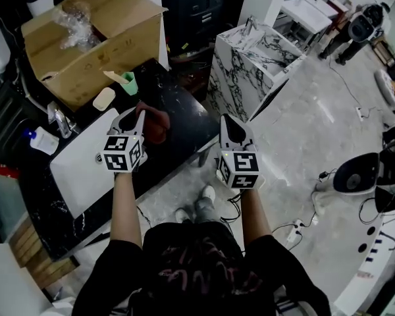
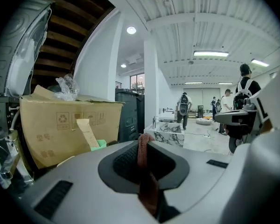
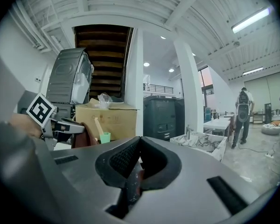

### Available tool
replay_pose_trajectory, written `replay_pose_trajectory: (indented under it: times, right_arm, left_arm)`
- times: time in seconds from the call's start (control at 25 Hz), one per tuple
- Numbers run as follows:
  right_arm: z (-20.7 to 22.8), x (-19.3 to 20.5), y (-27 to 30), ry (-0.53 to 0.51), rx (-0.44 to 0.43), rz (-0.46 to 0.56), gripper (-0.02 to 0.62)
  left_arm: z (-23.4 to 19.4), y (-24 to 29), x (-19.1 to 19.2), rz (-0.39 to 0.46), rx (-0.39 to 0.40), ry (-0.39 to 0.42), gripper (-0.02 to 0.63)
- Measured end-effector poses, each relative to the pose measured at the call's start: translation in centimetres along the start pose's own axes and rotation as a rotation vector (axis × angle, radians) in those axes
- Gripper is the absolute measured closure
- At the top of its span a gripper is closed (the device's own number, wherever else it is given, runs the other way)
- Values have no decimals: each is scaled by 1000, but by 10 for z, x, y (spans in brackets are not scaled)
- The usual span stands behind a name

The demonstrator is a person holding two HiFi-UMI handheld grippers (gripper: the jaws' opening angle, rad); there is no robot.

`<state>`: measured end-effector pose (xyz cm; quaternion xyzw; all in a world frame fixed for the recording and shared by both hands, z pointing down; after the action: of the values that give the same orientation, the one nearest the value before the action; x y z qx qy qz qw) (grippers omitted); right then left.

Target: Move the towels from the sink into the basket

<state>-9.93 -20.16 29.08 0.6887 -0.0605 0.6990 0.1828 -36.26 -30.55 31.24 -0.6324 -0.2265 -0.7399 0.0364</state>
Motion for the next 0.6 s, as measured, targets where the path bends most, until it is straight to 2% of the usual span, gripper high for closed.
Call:
replay_pose_trajectory:
  times: [0.36,0.6]
  right_arm:
    - [1,1,-22,22,71,13,580]
    - [30,7,-50,30,167,19,580]
  left_arm:
    - [13,-3,-14,62,55,6,554]
    - [47,10,-29,104,137,20,554]
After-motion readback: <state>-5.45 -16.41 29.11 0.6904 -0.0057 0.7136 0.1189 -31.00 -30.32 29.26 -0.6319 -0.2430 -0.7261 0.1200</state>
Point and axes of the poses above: the fingertips, and each gripper's own axes: y forward along the fingers, z to its right, x out of its underside, the point moved 6 cm from there along -y, backward along the fingers, and after that the axes turned 14 degrees about -x, right-handed, at the moved point
